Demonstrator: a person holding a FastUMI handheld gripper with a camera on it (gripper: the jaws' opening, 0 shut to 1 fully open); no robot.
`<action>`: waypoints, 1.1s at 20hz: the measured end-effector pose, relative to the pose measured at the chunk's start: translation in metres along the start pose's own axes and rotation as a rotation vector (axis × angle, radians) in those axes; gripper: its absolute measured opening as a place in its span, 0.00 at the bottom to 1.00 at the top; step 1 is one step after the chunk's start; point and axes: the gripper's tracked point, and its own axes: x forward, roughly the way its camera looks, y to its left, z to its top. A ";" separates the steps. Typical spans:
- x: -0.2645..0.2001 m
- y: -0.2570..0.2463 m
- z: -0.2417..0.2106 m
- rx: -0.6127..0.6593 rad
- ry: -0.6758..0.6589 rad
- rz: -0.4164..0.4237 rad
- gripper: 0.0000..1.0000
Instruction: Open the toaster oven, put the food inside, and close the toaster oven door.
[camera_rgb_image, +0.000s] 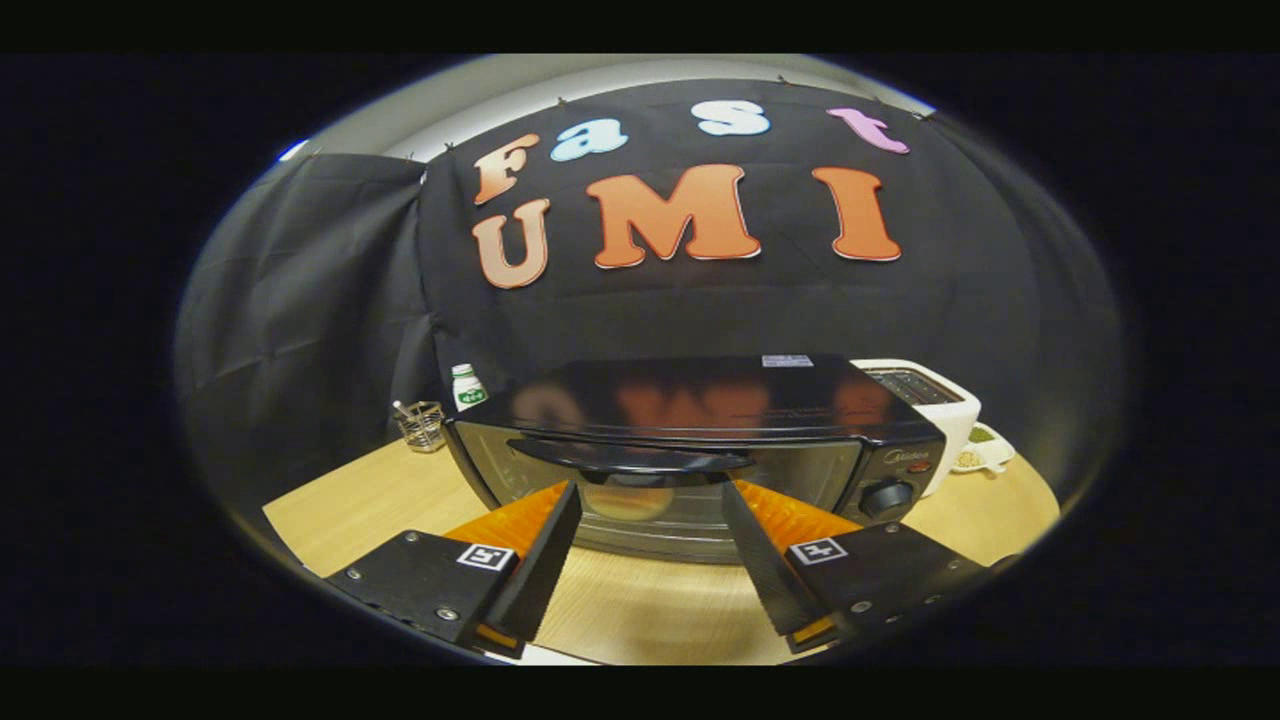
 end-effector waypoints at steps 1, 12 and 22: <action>-0.010 0.000 0.007 -0.012 -0.035 -0.004 0.85; -0.143 -0.005 0.111 -0.130 -0.361 -0.058 0.87; -0.225 -0.009 0.142 -0.173 -0.446 -0.114 0.96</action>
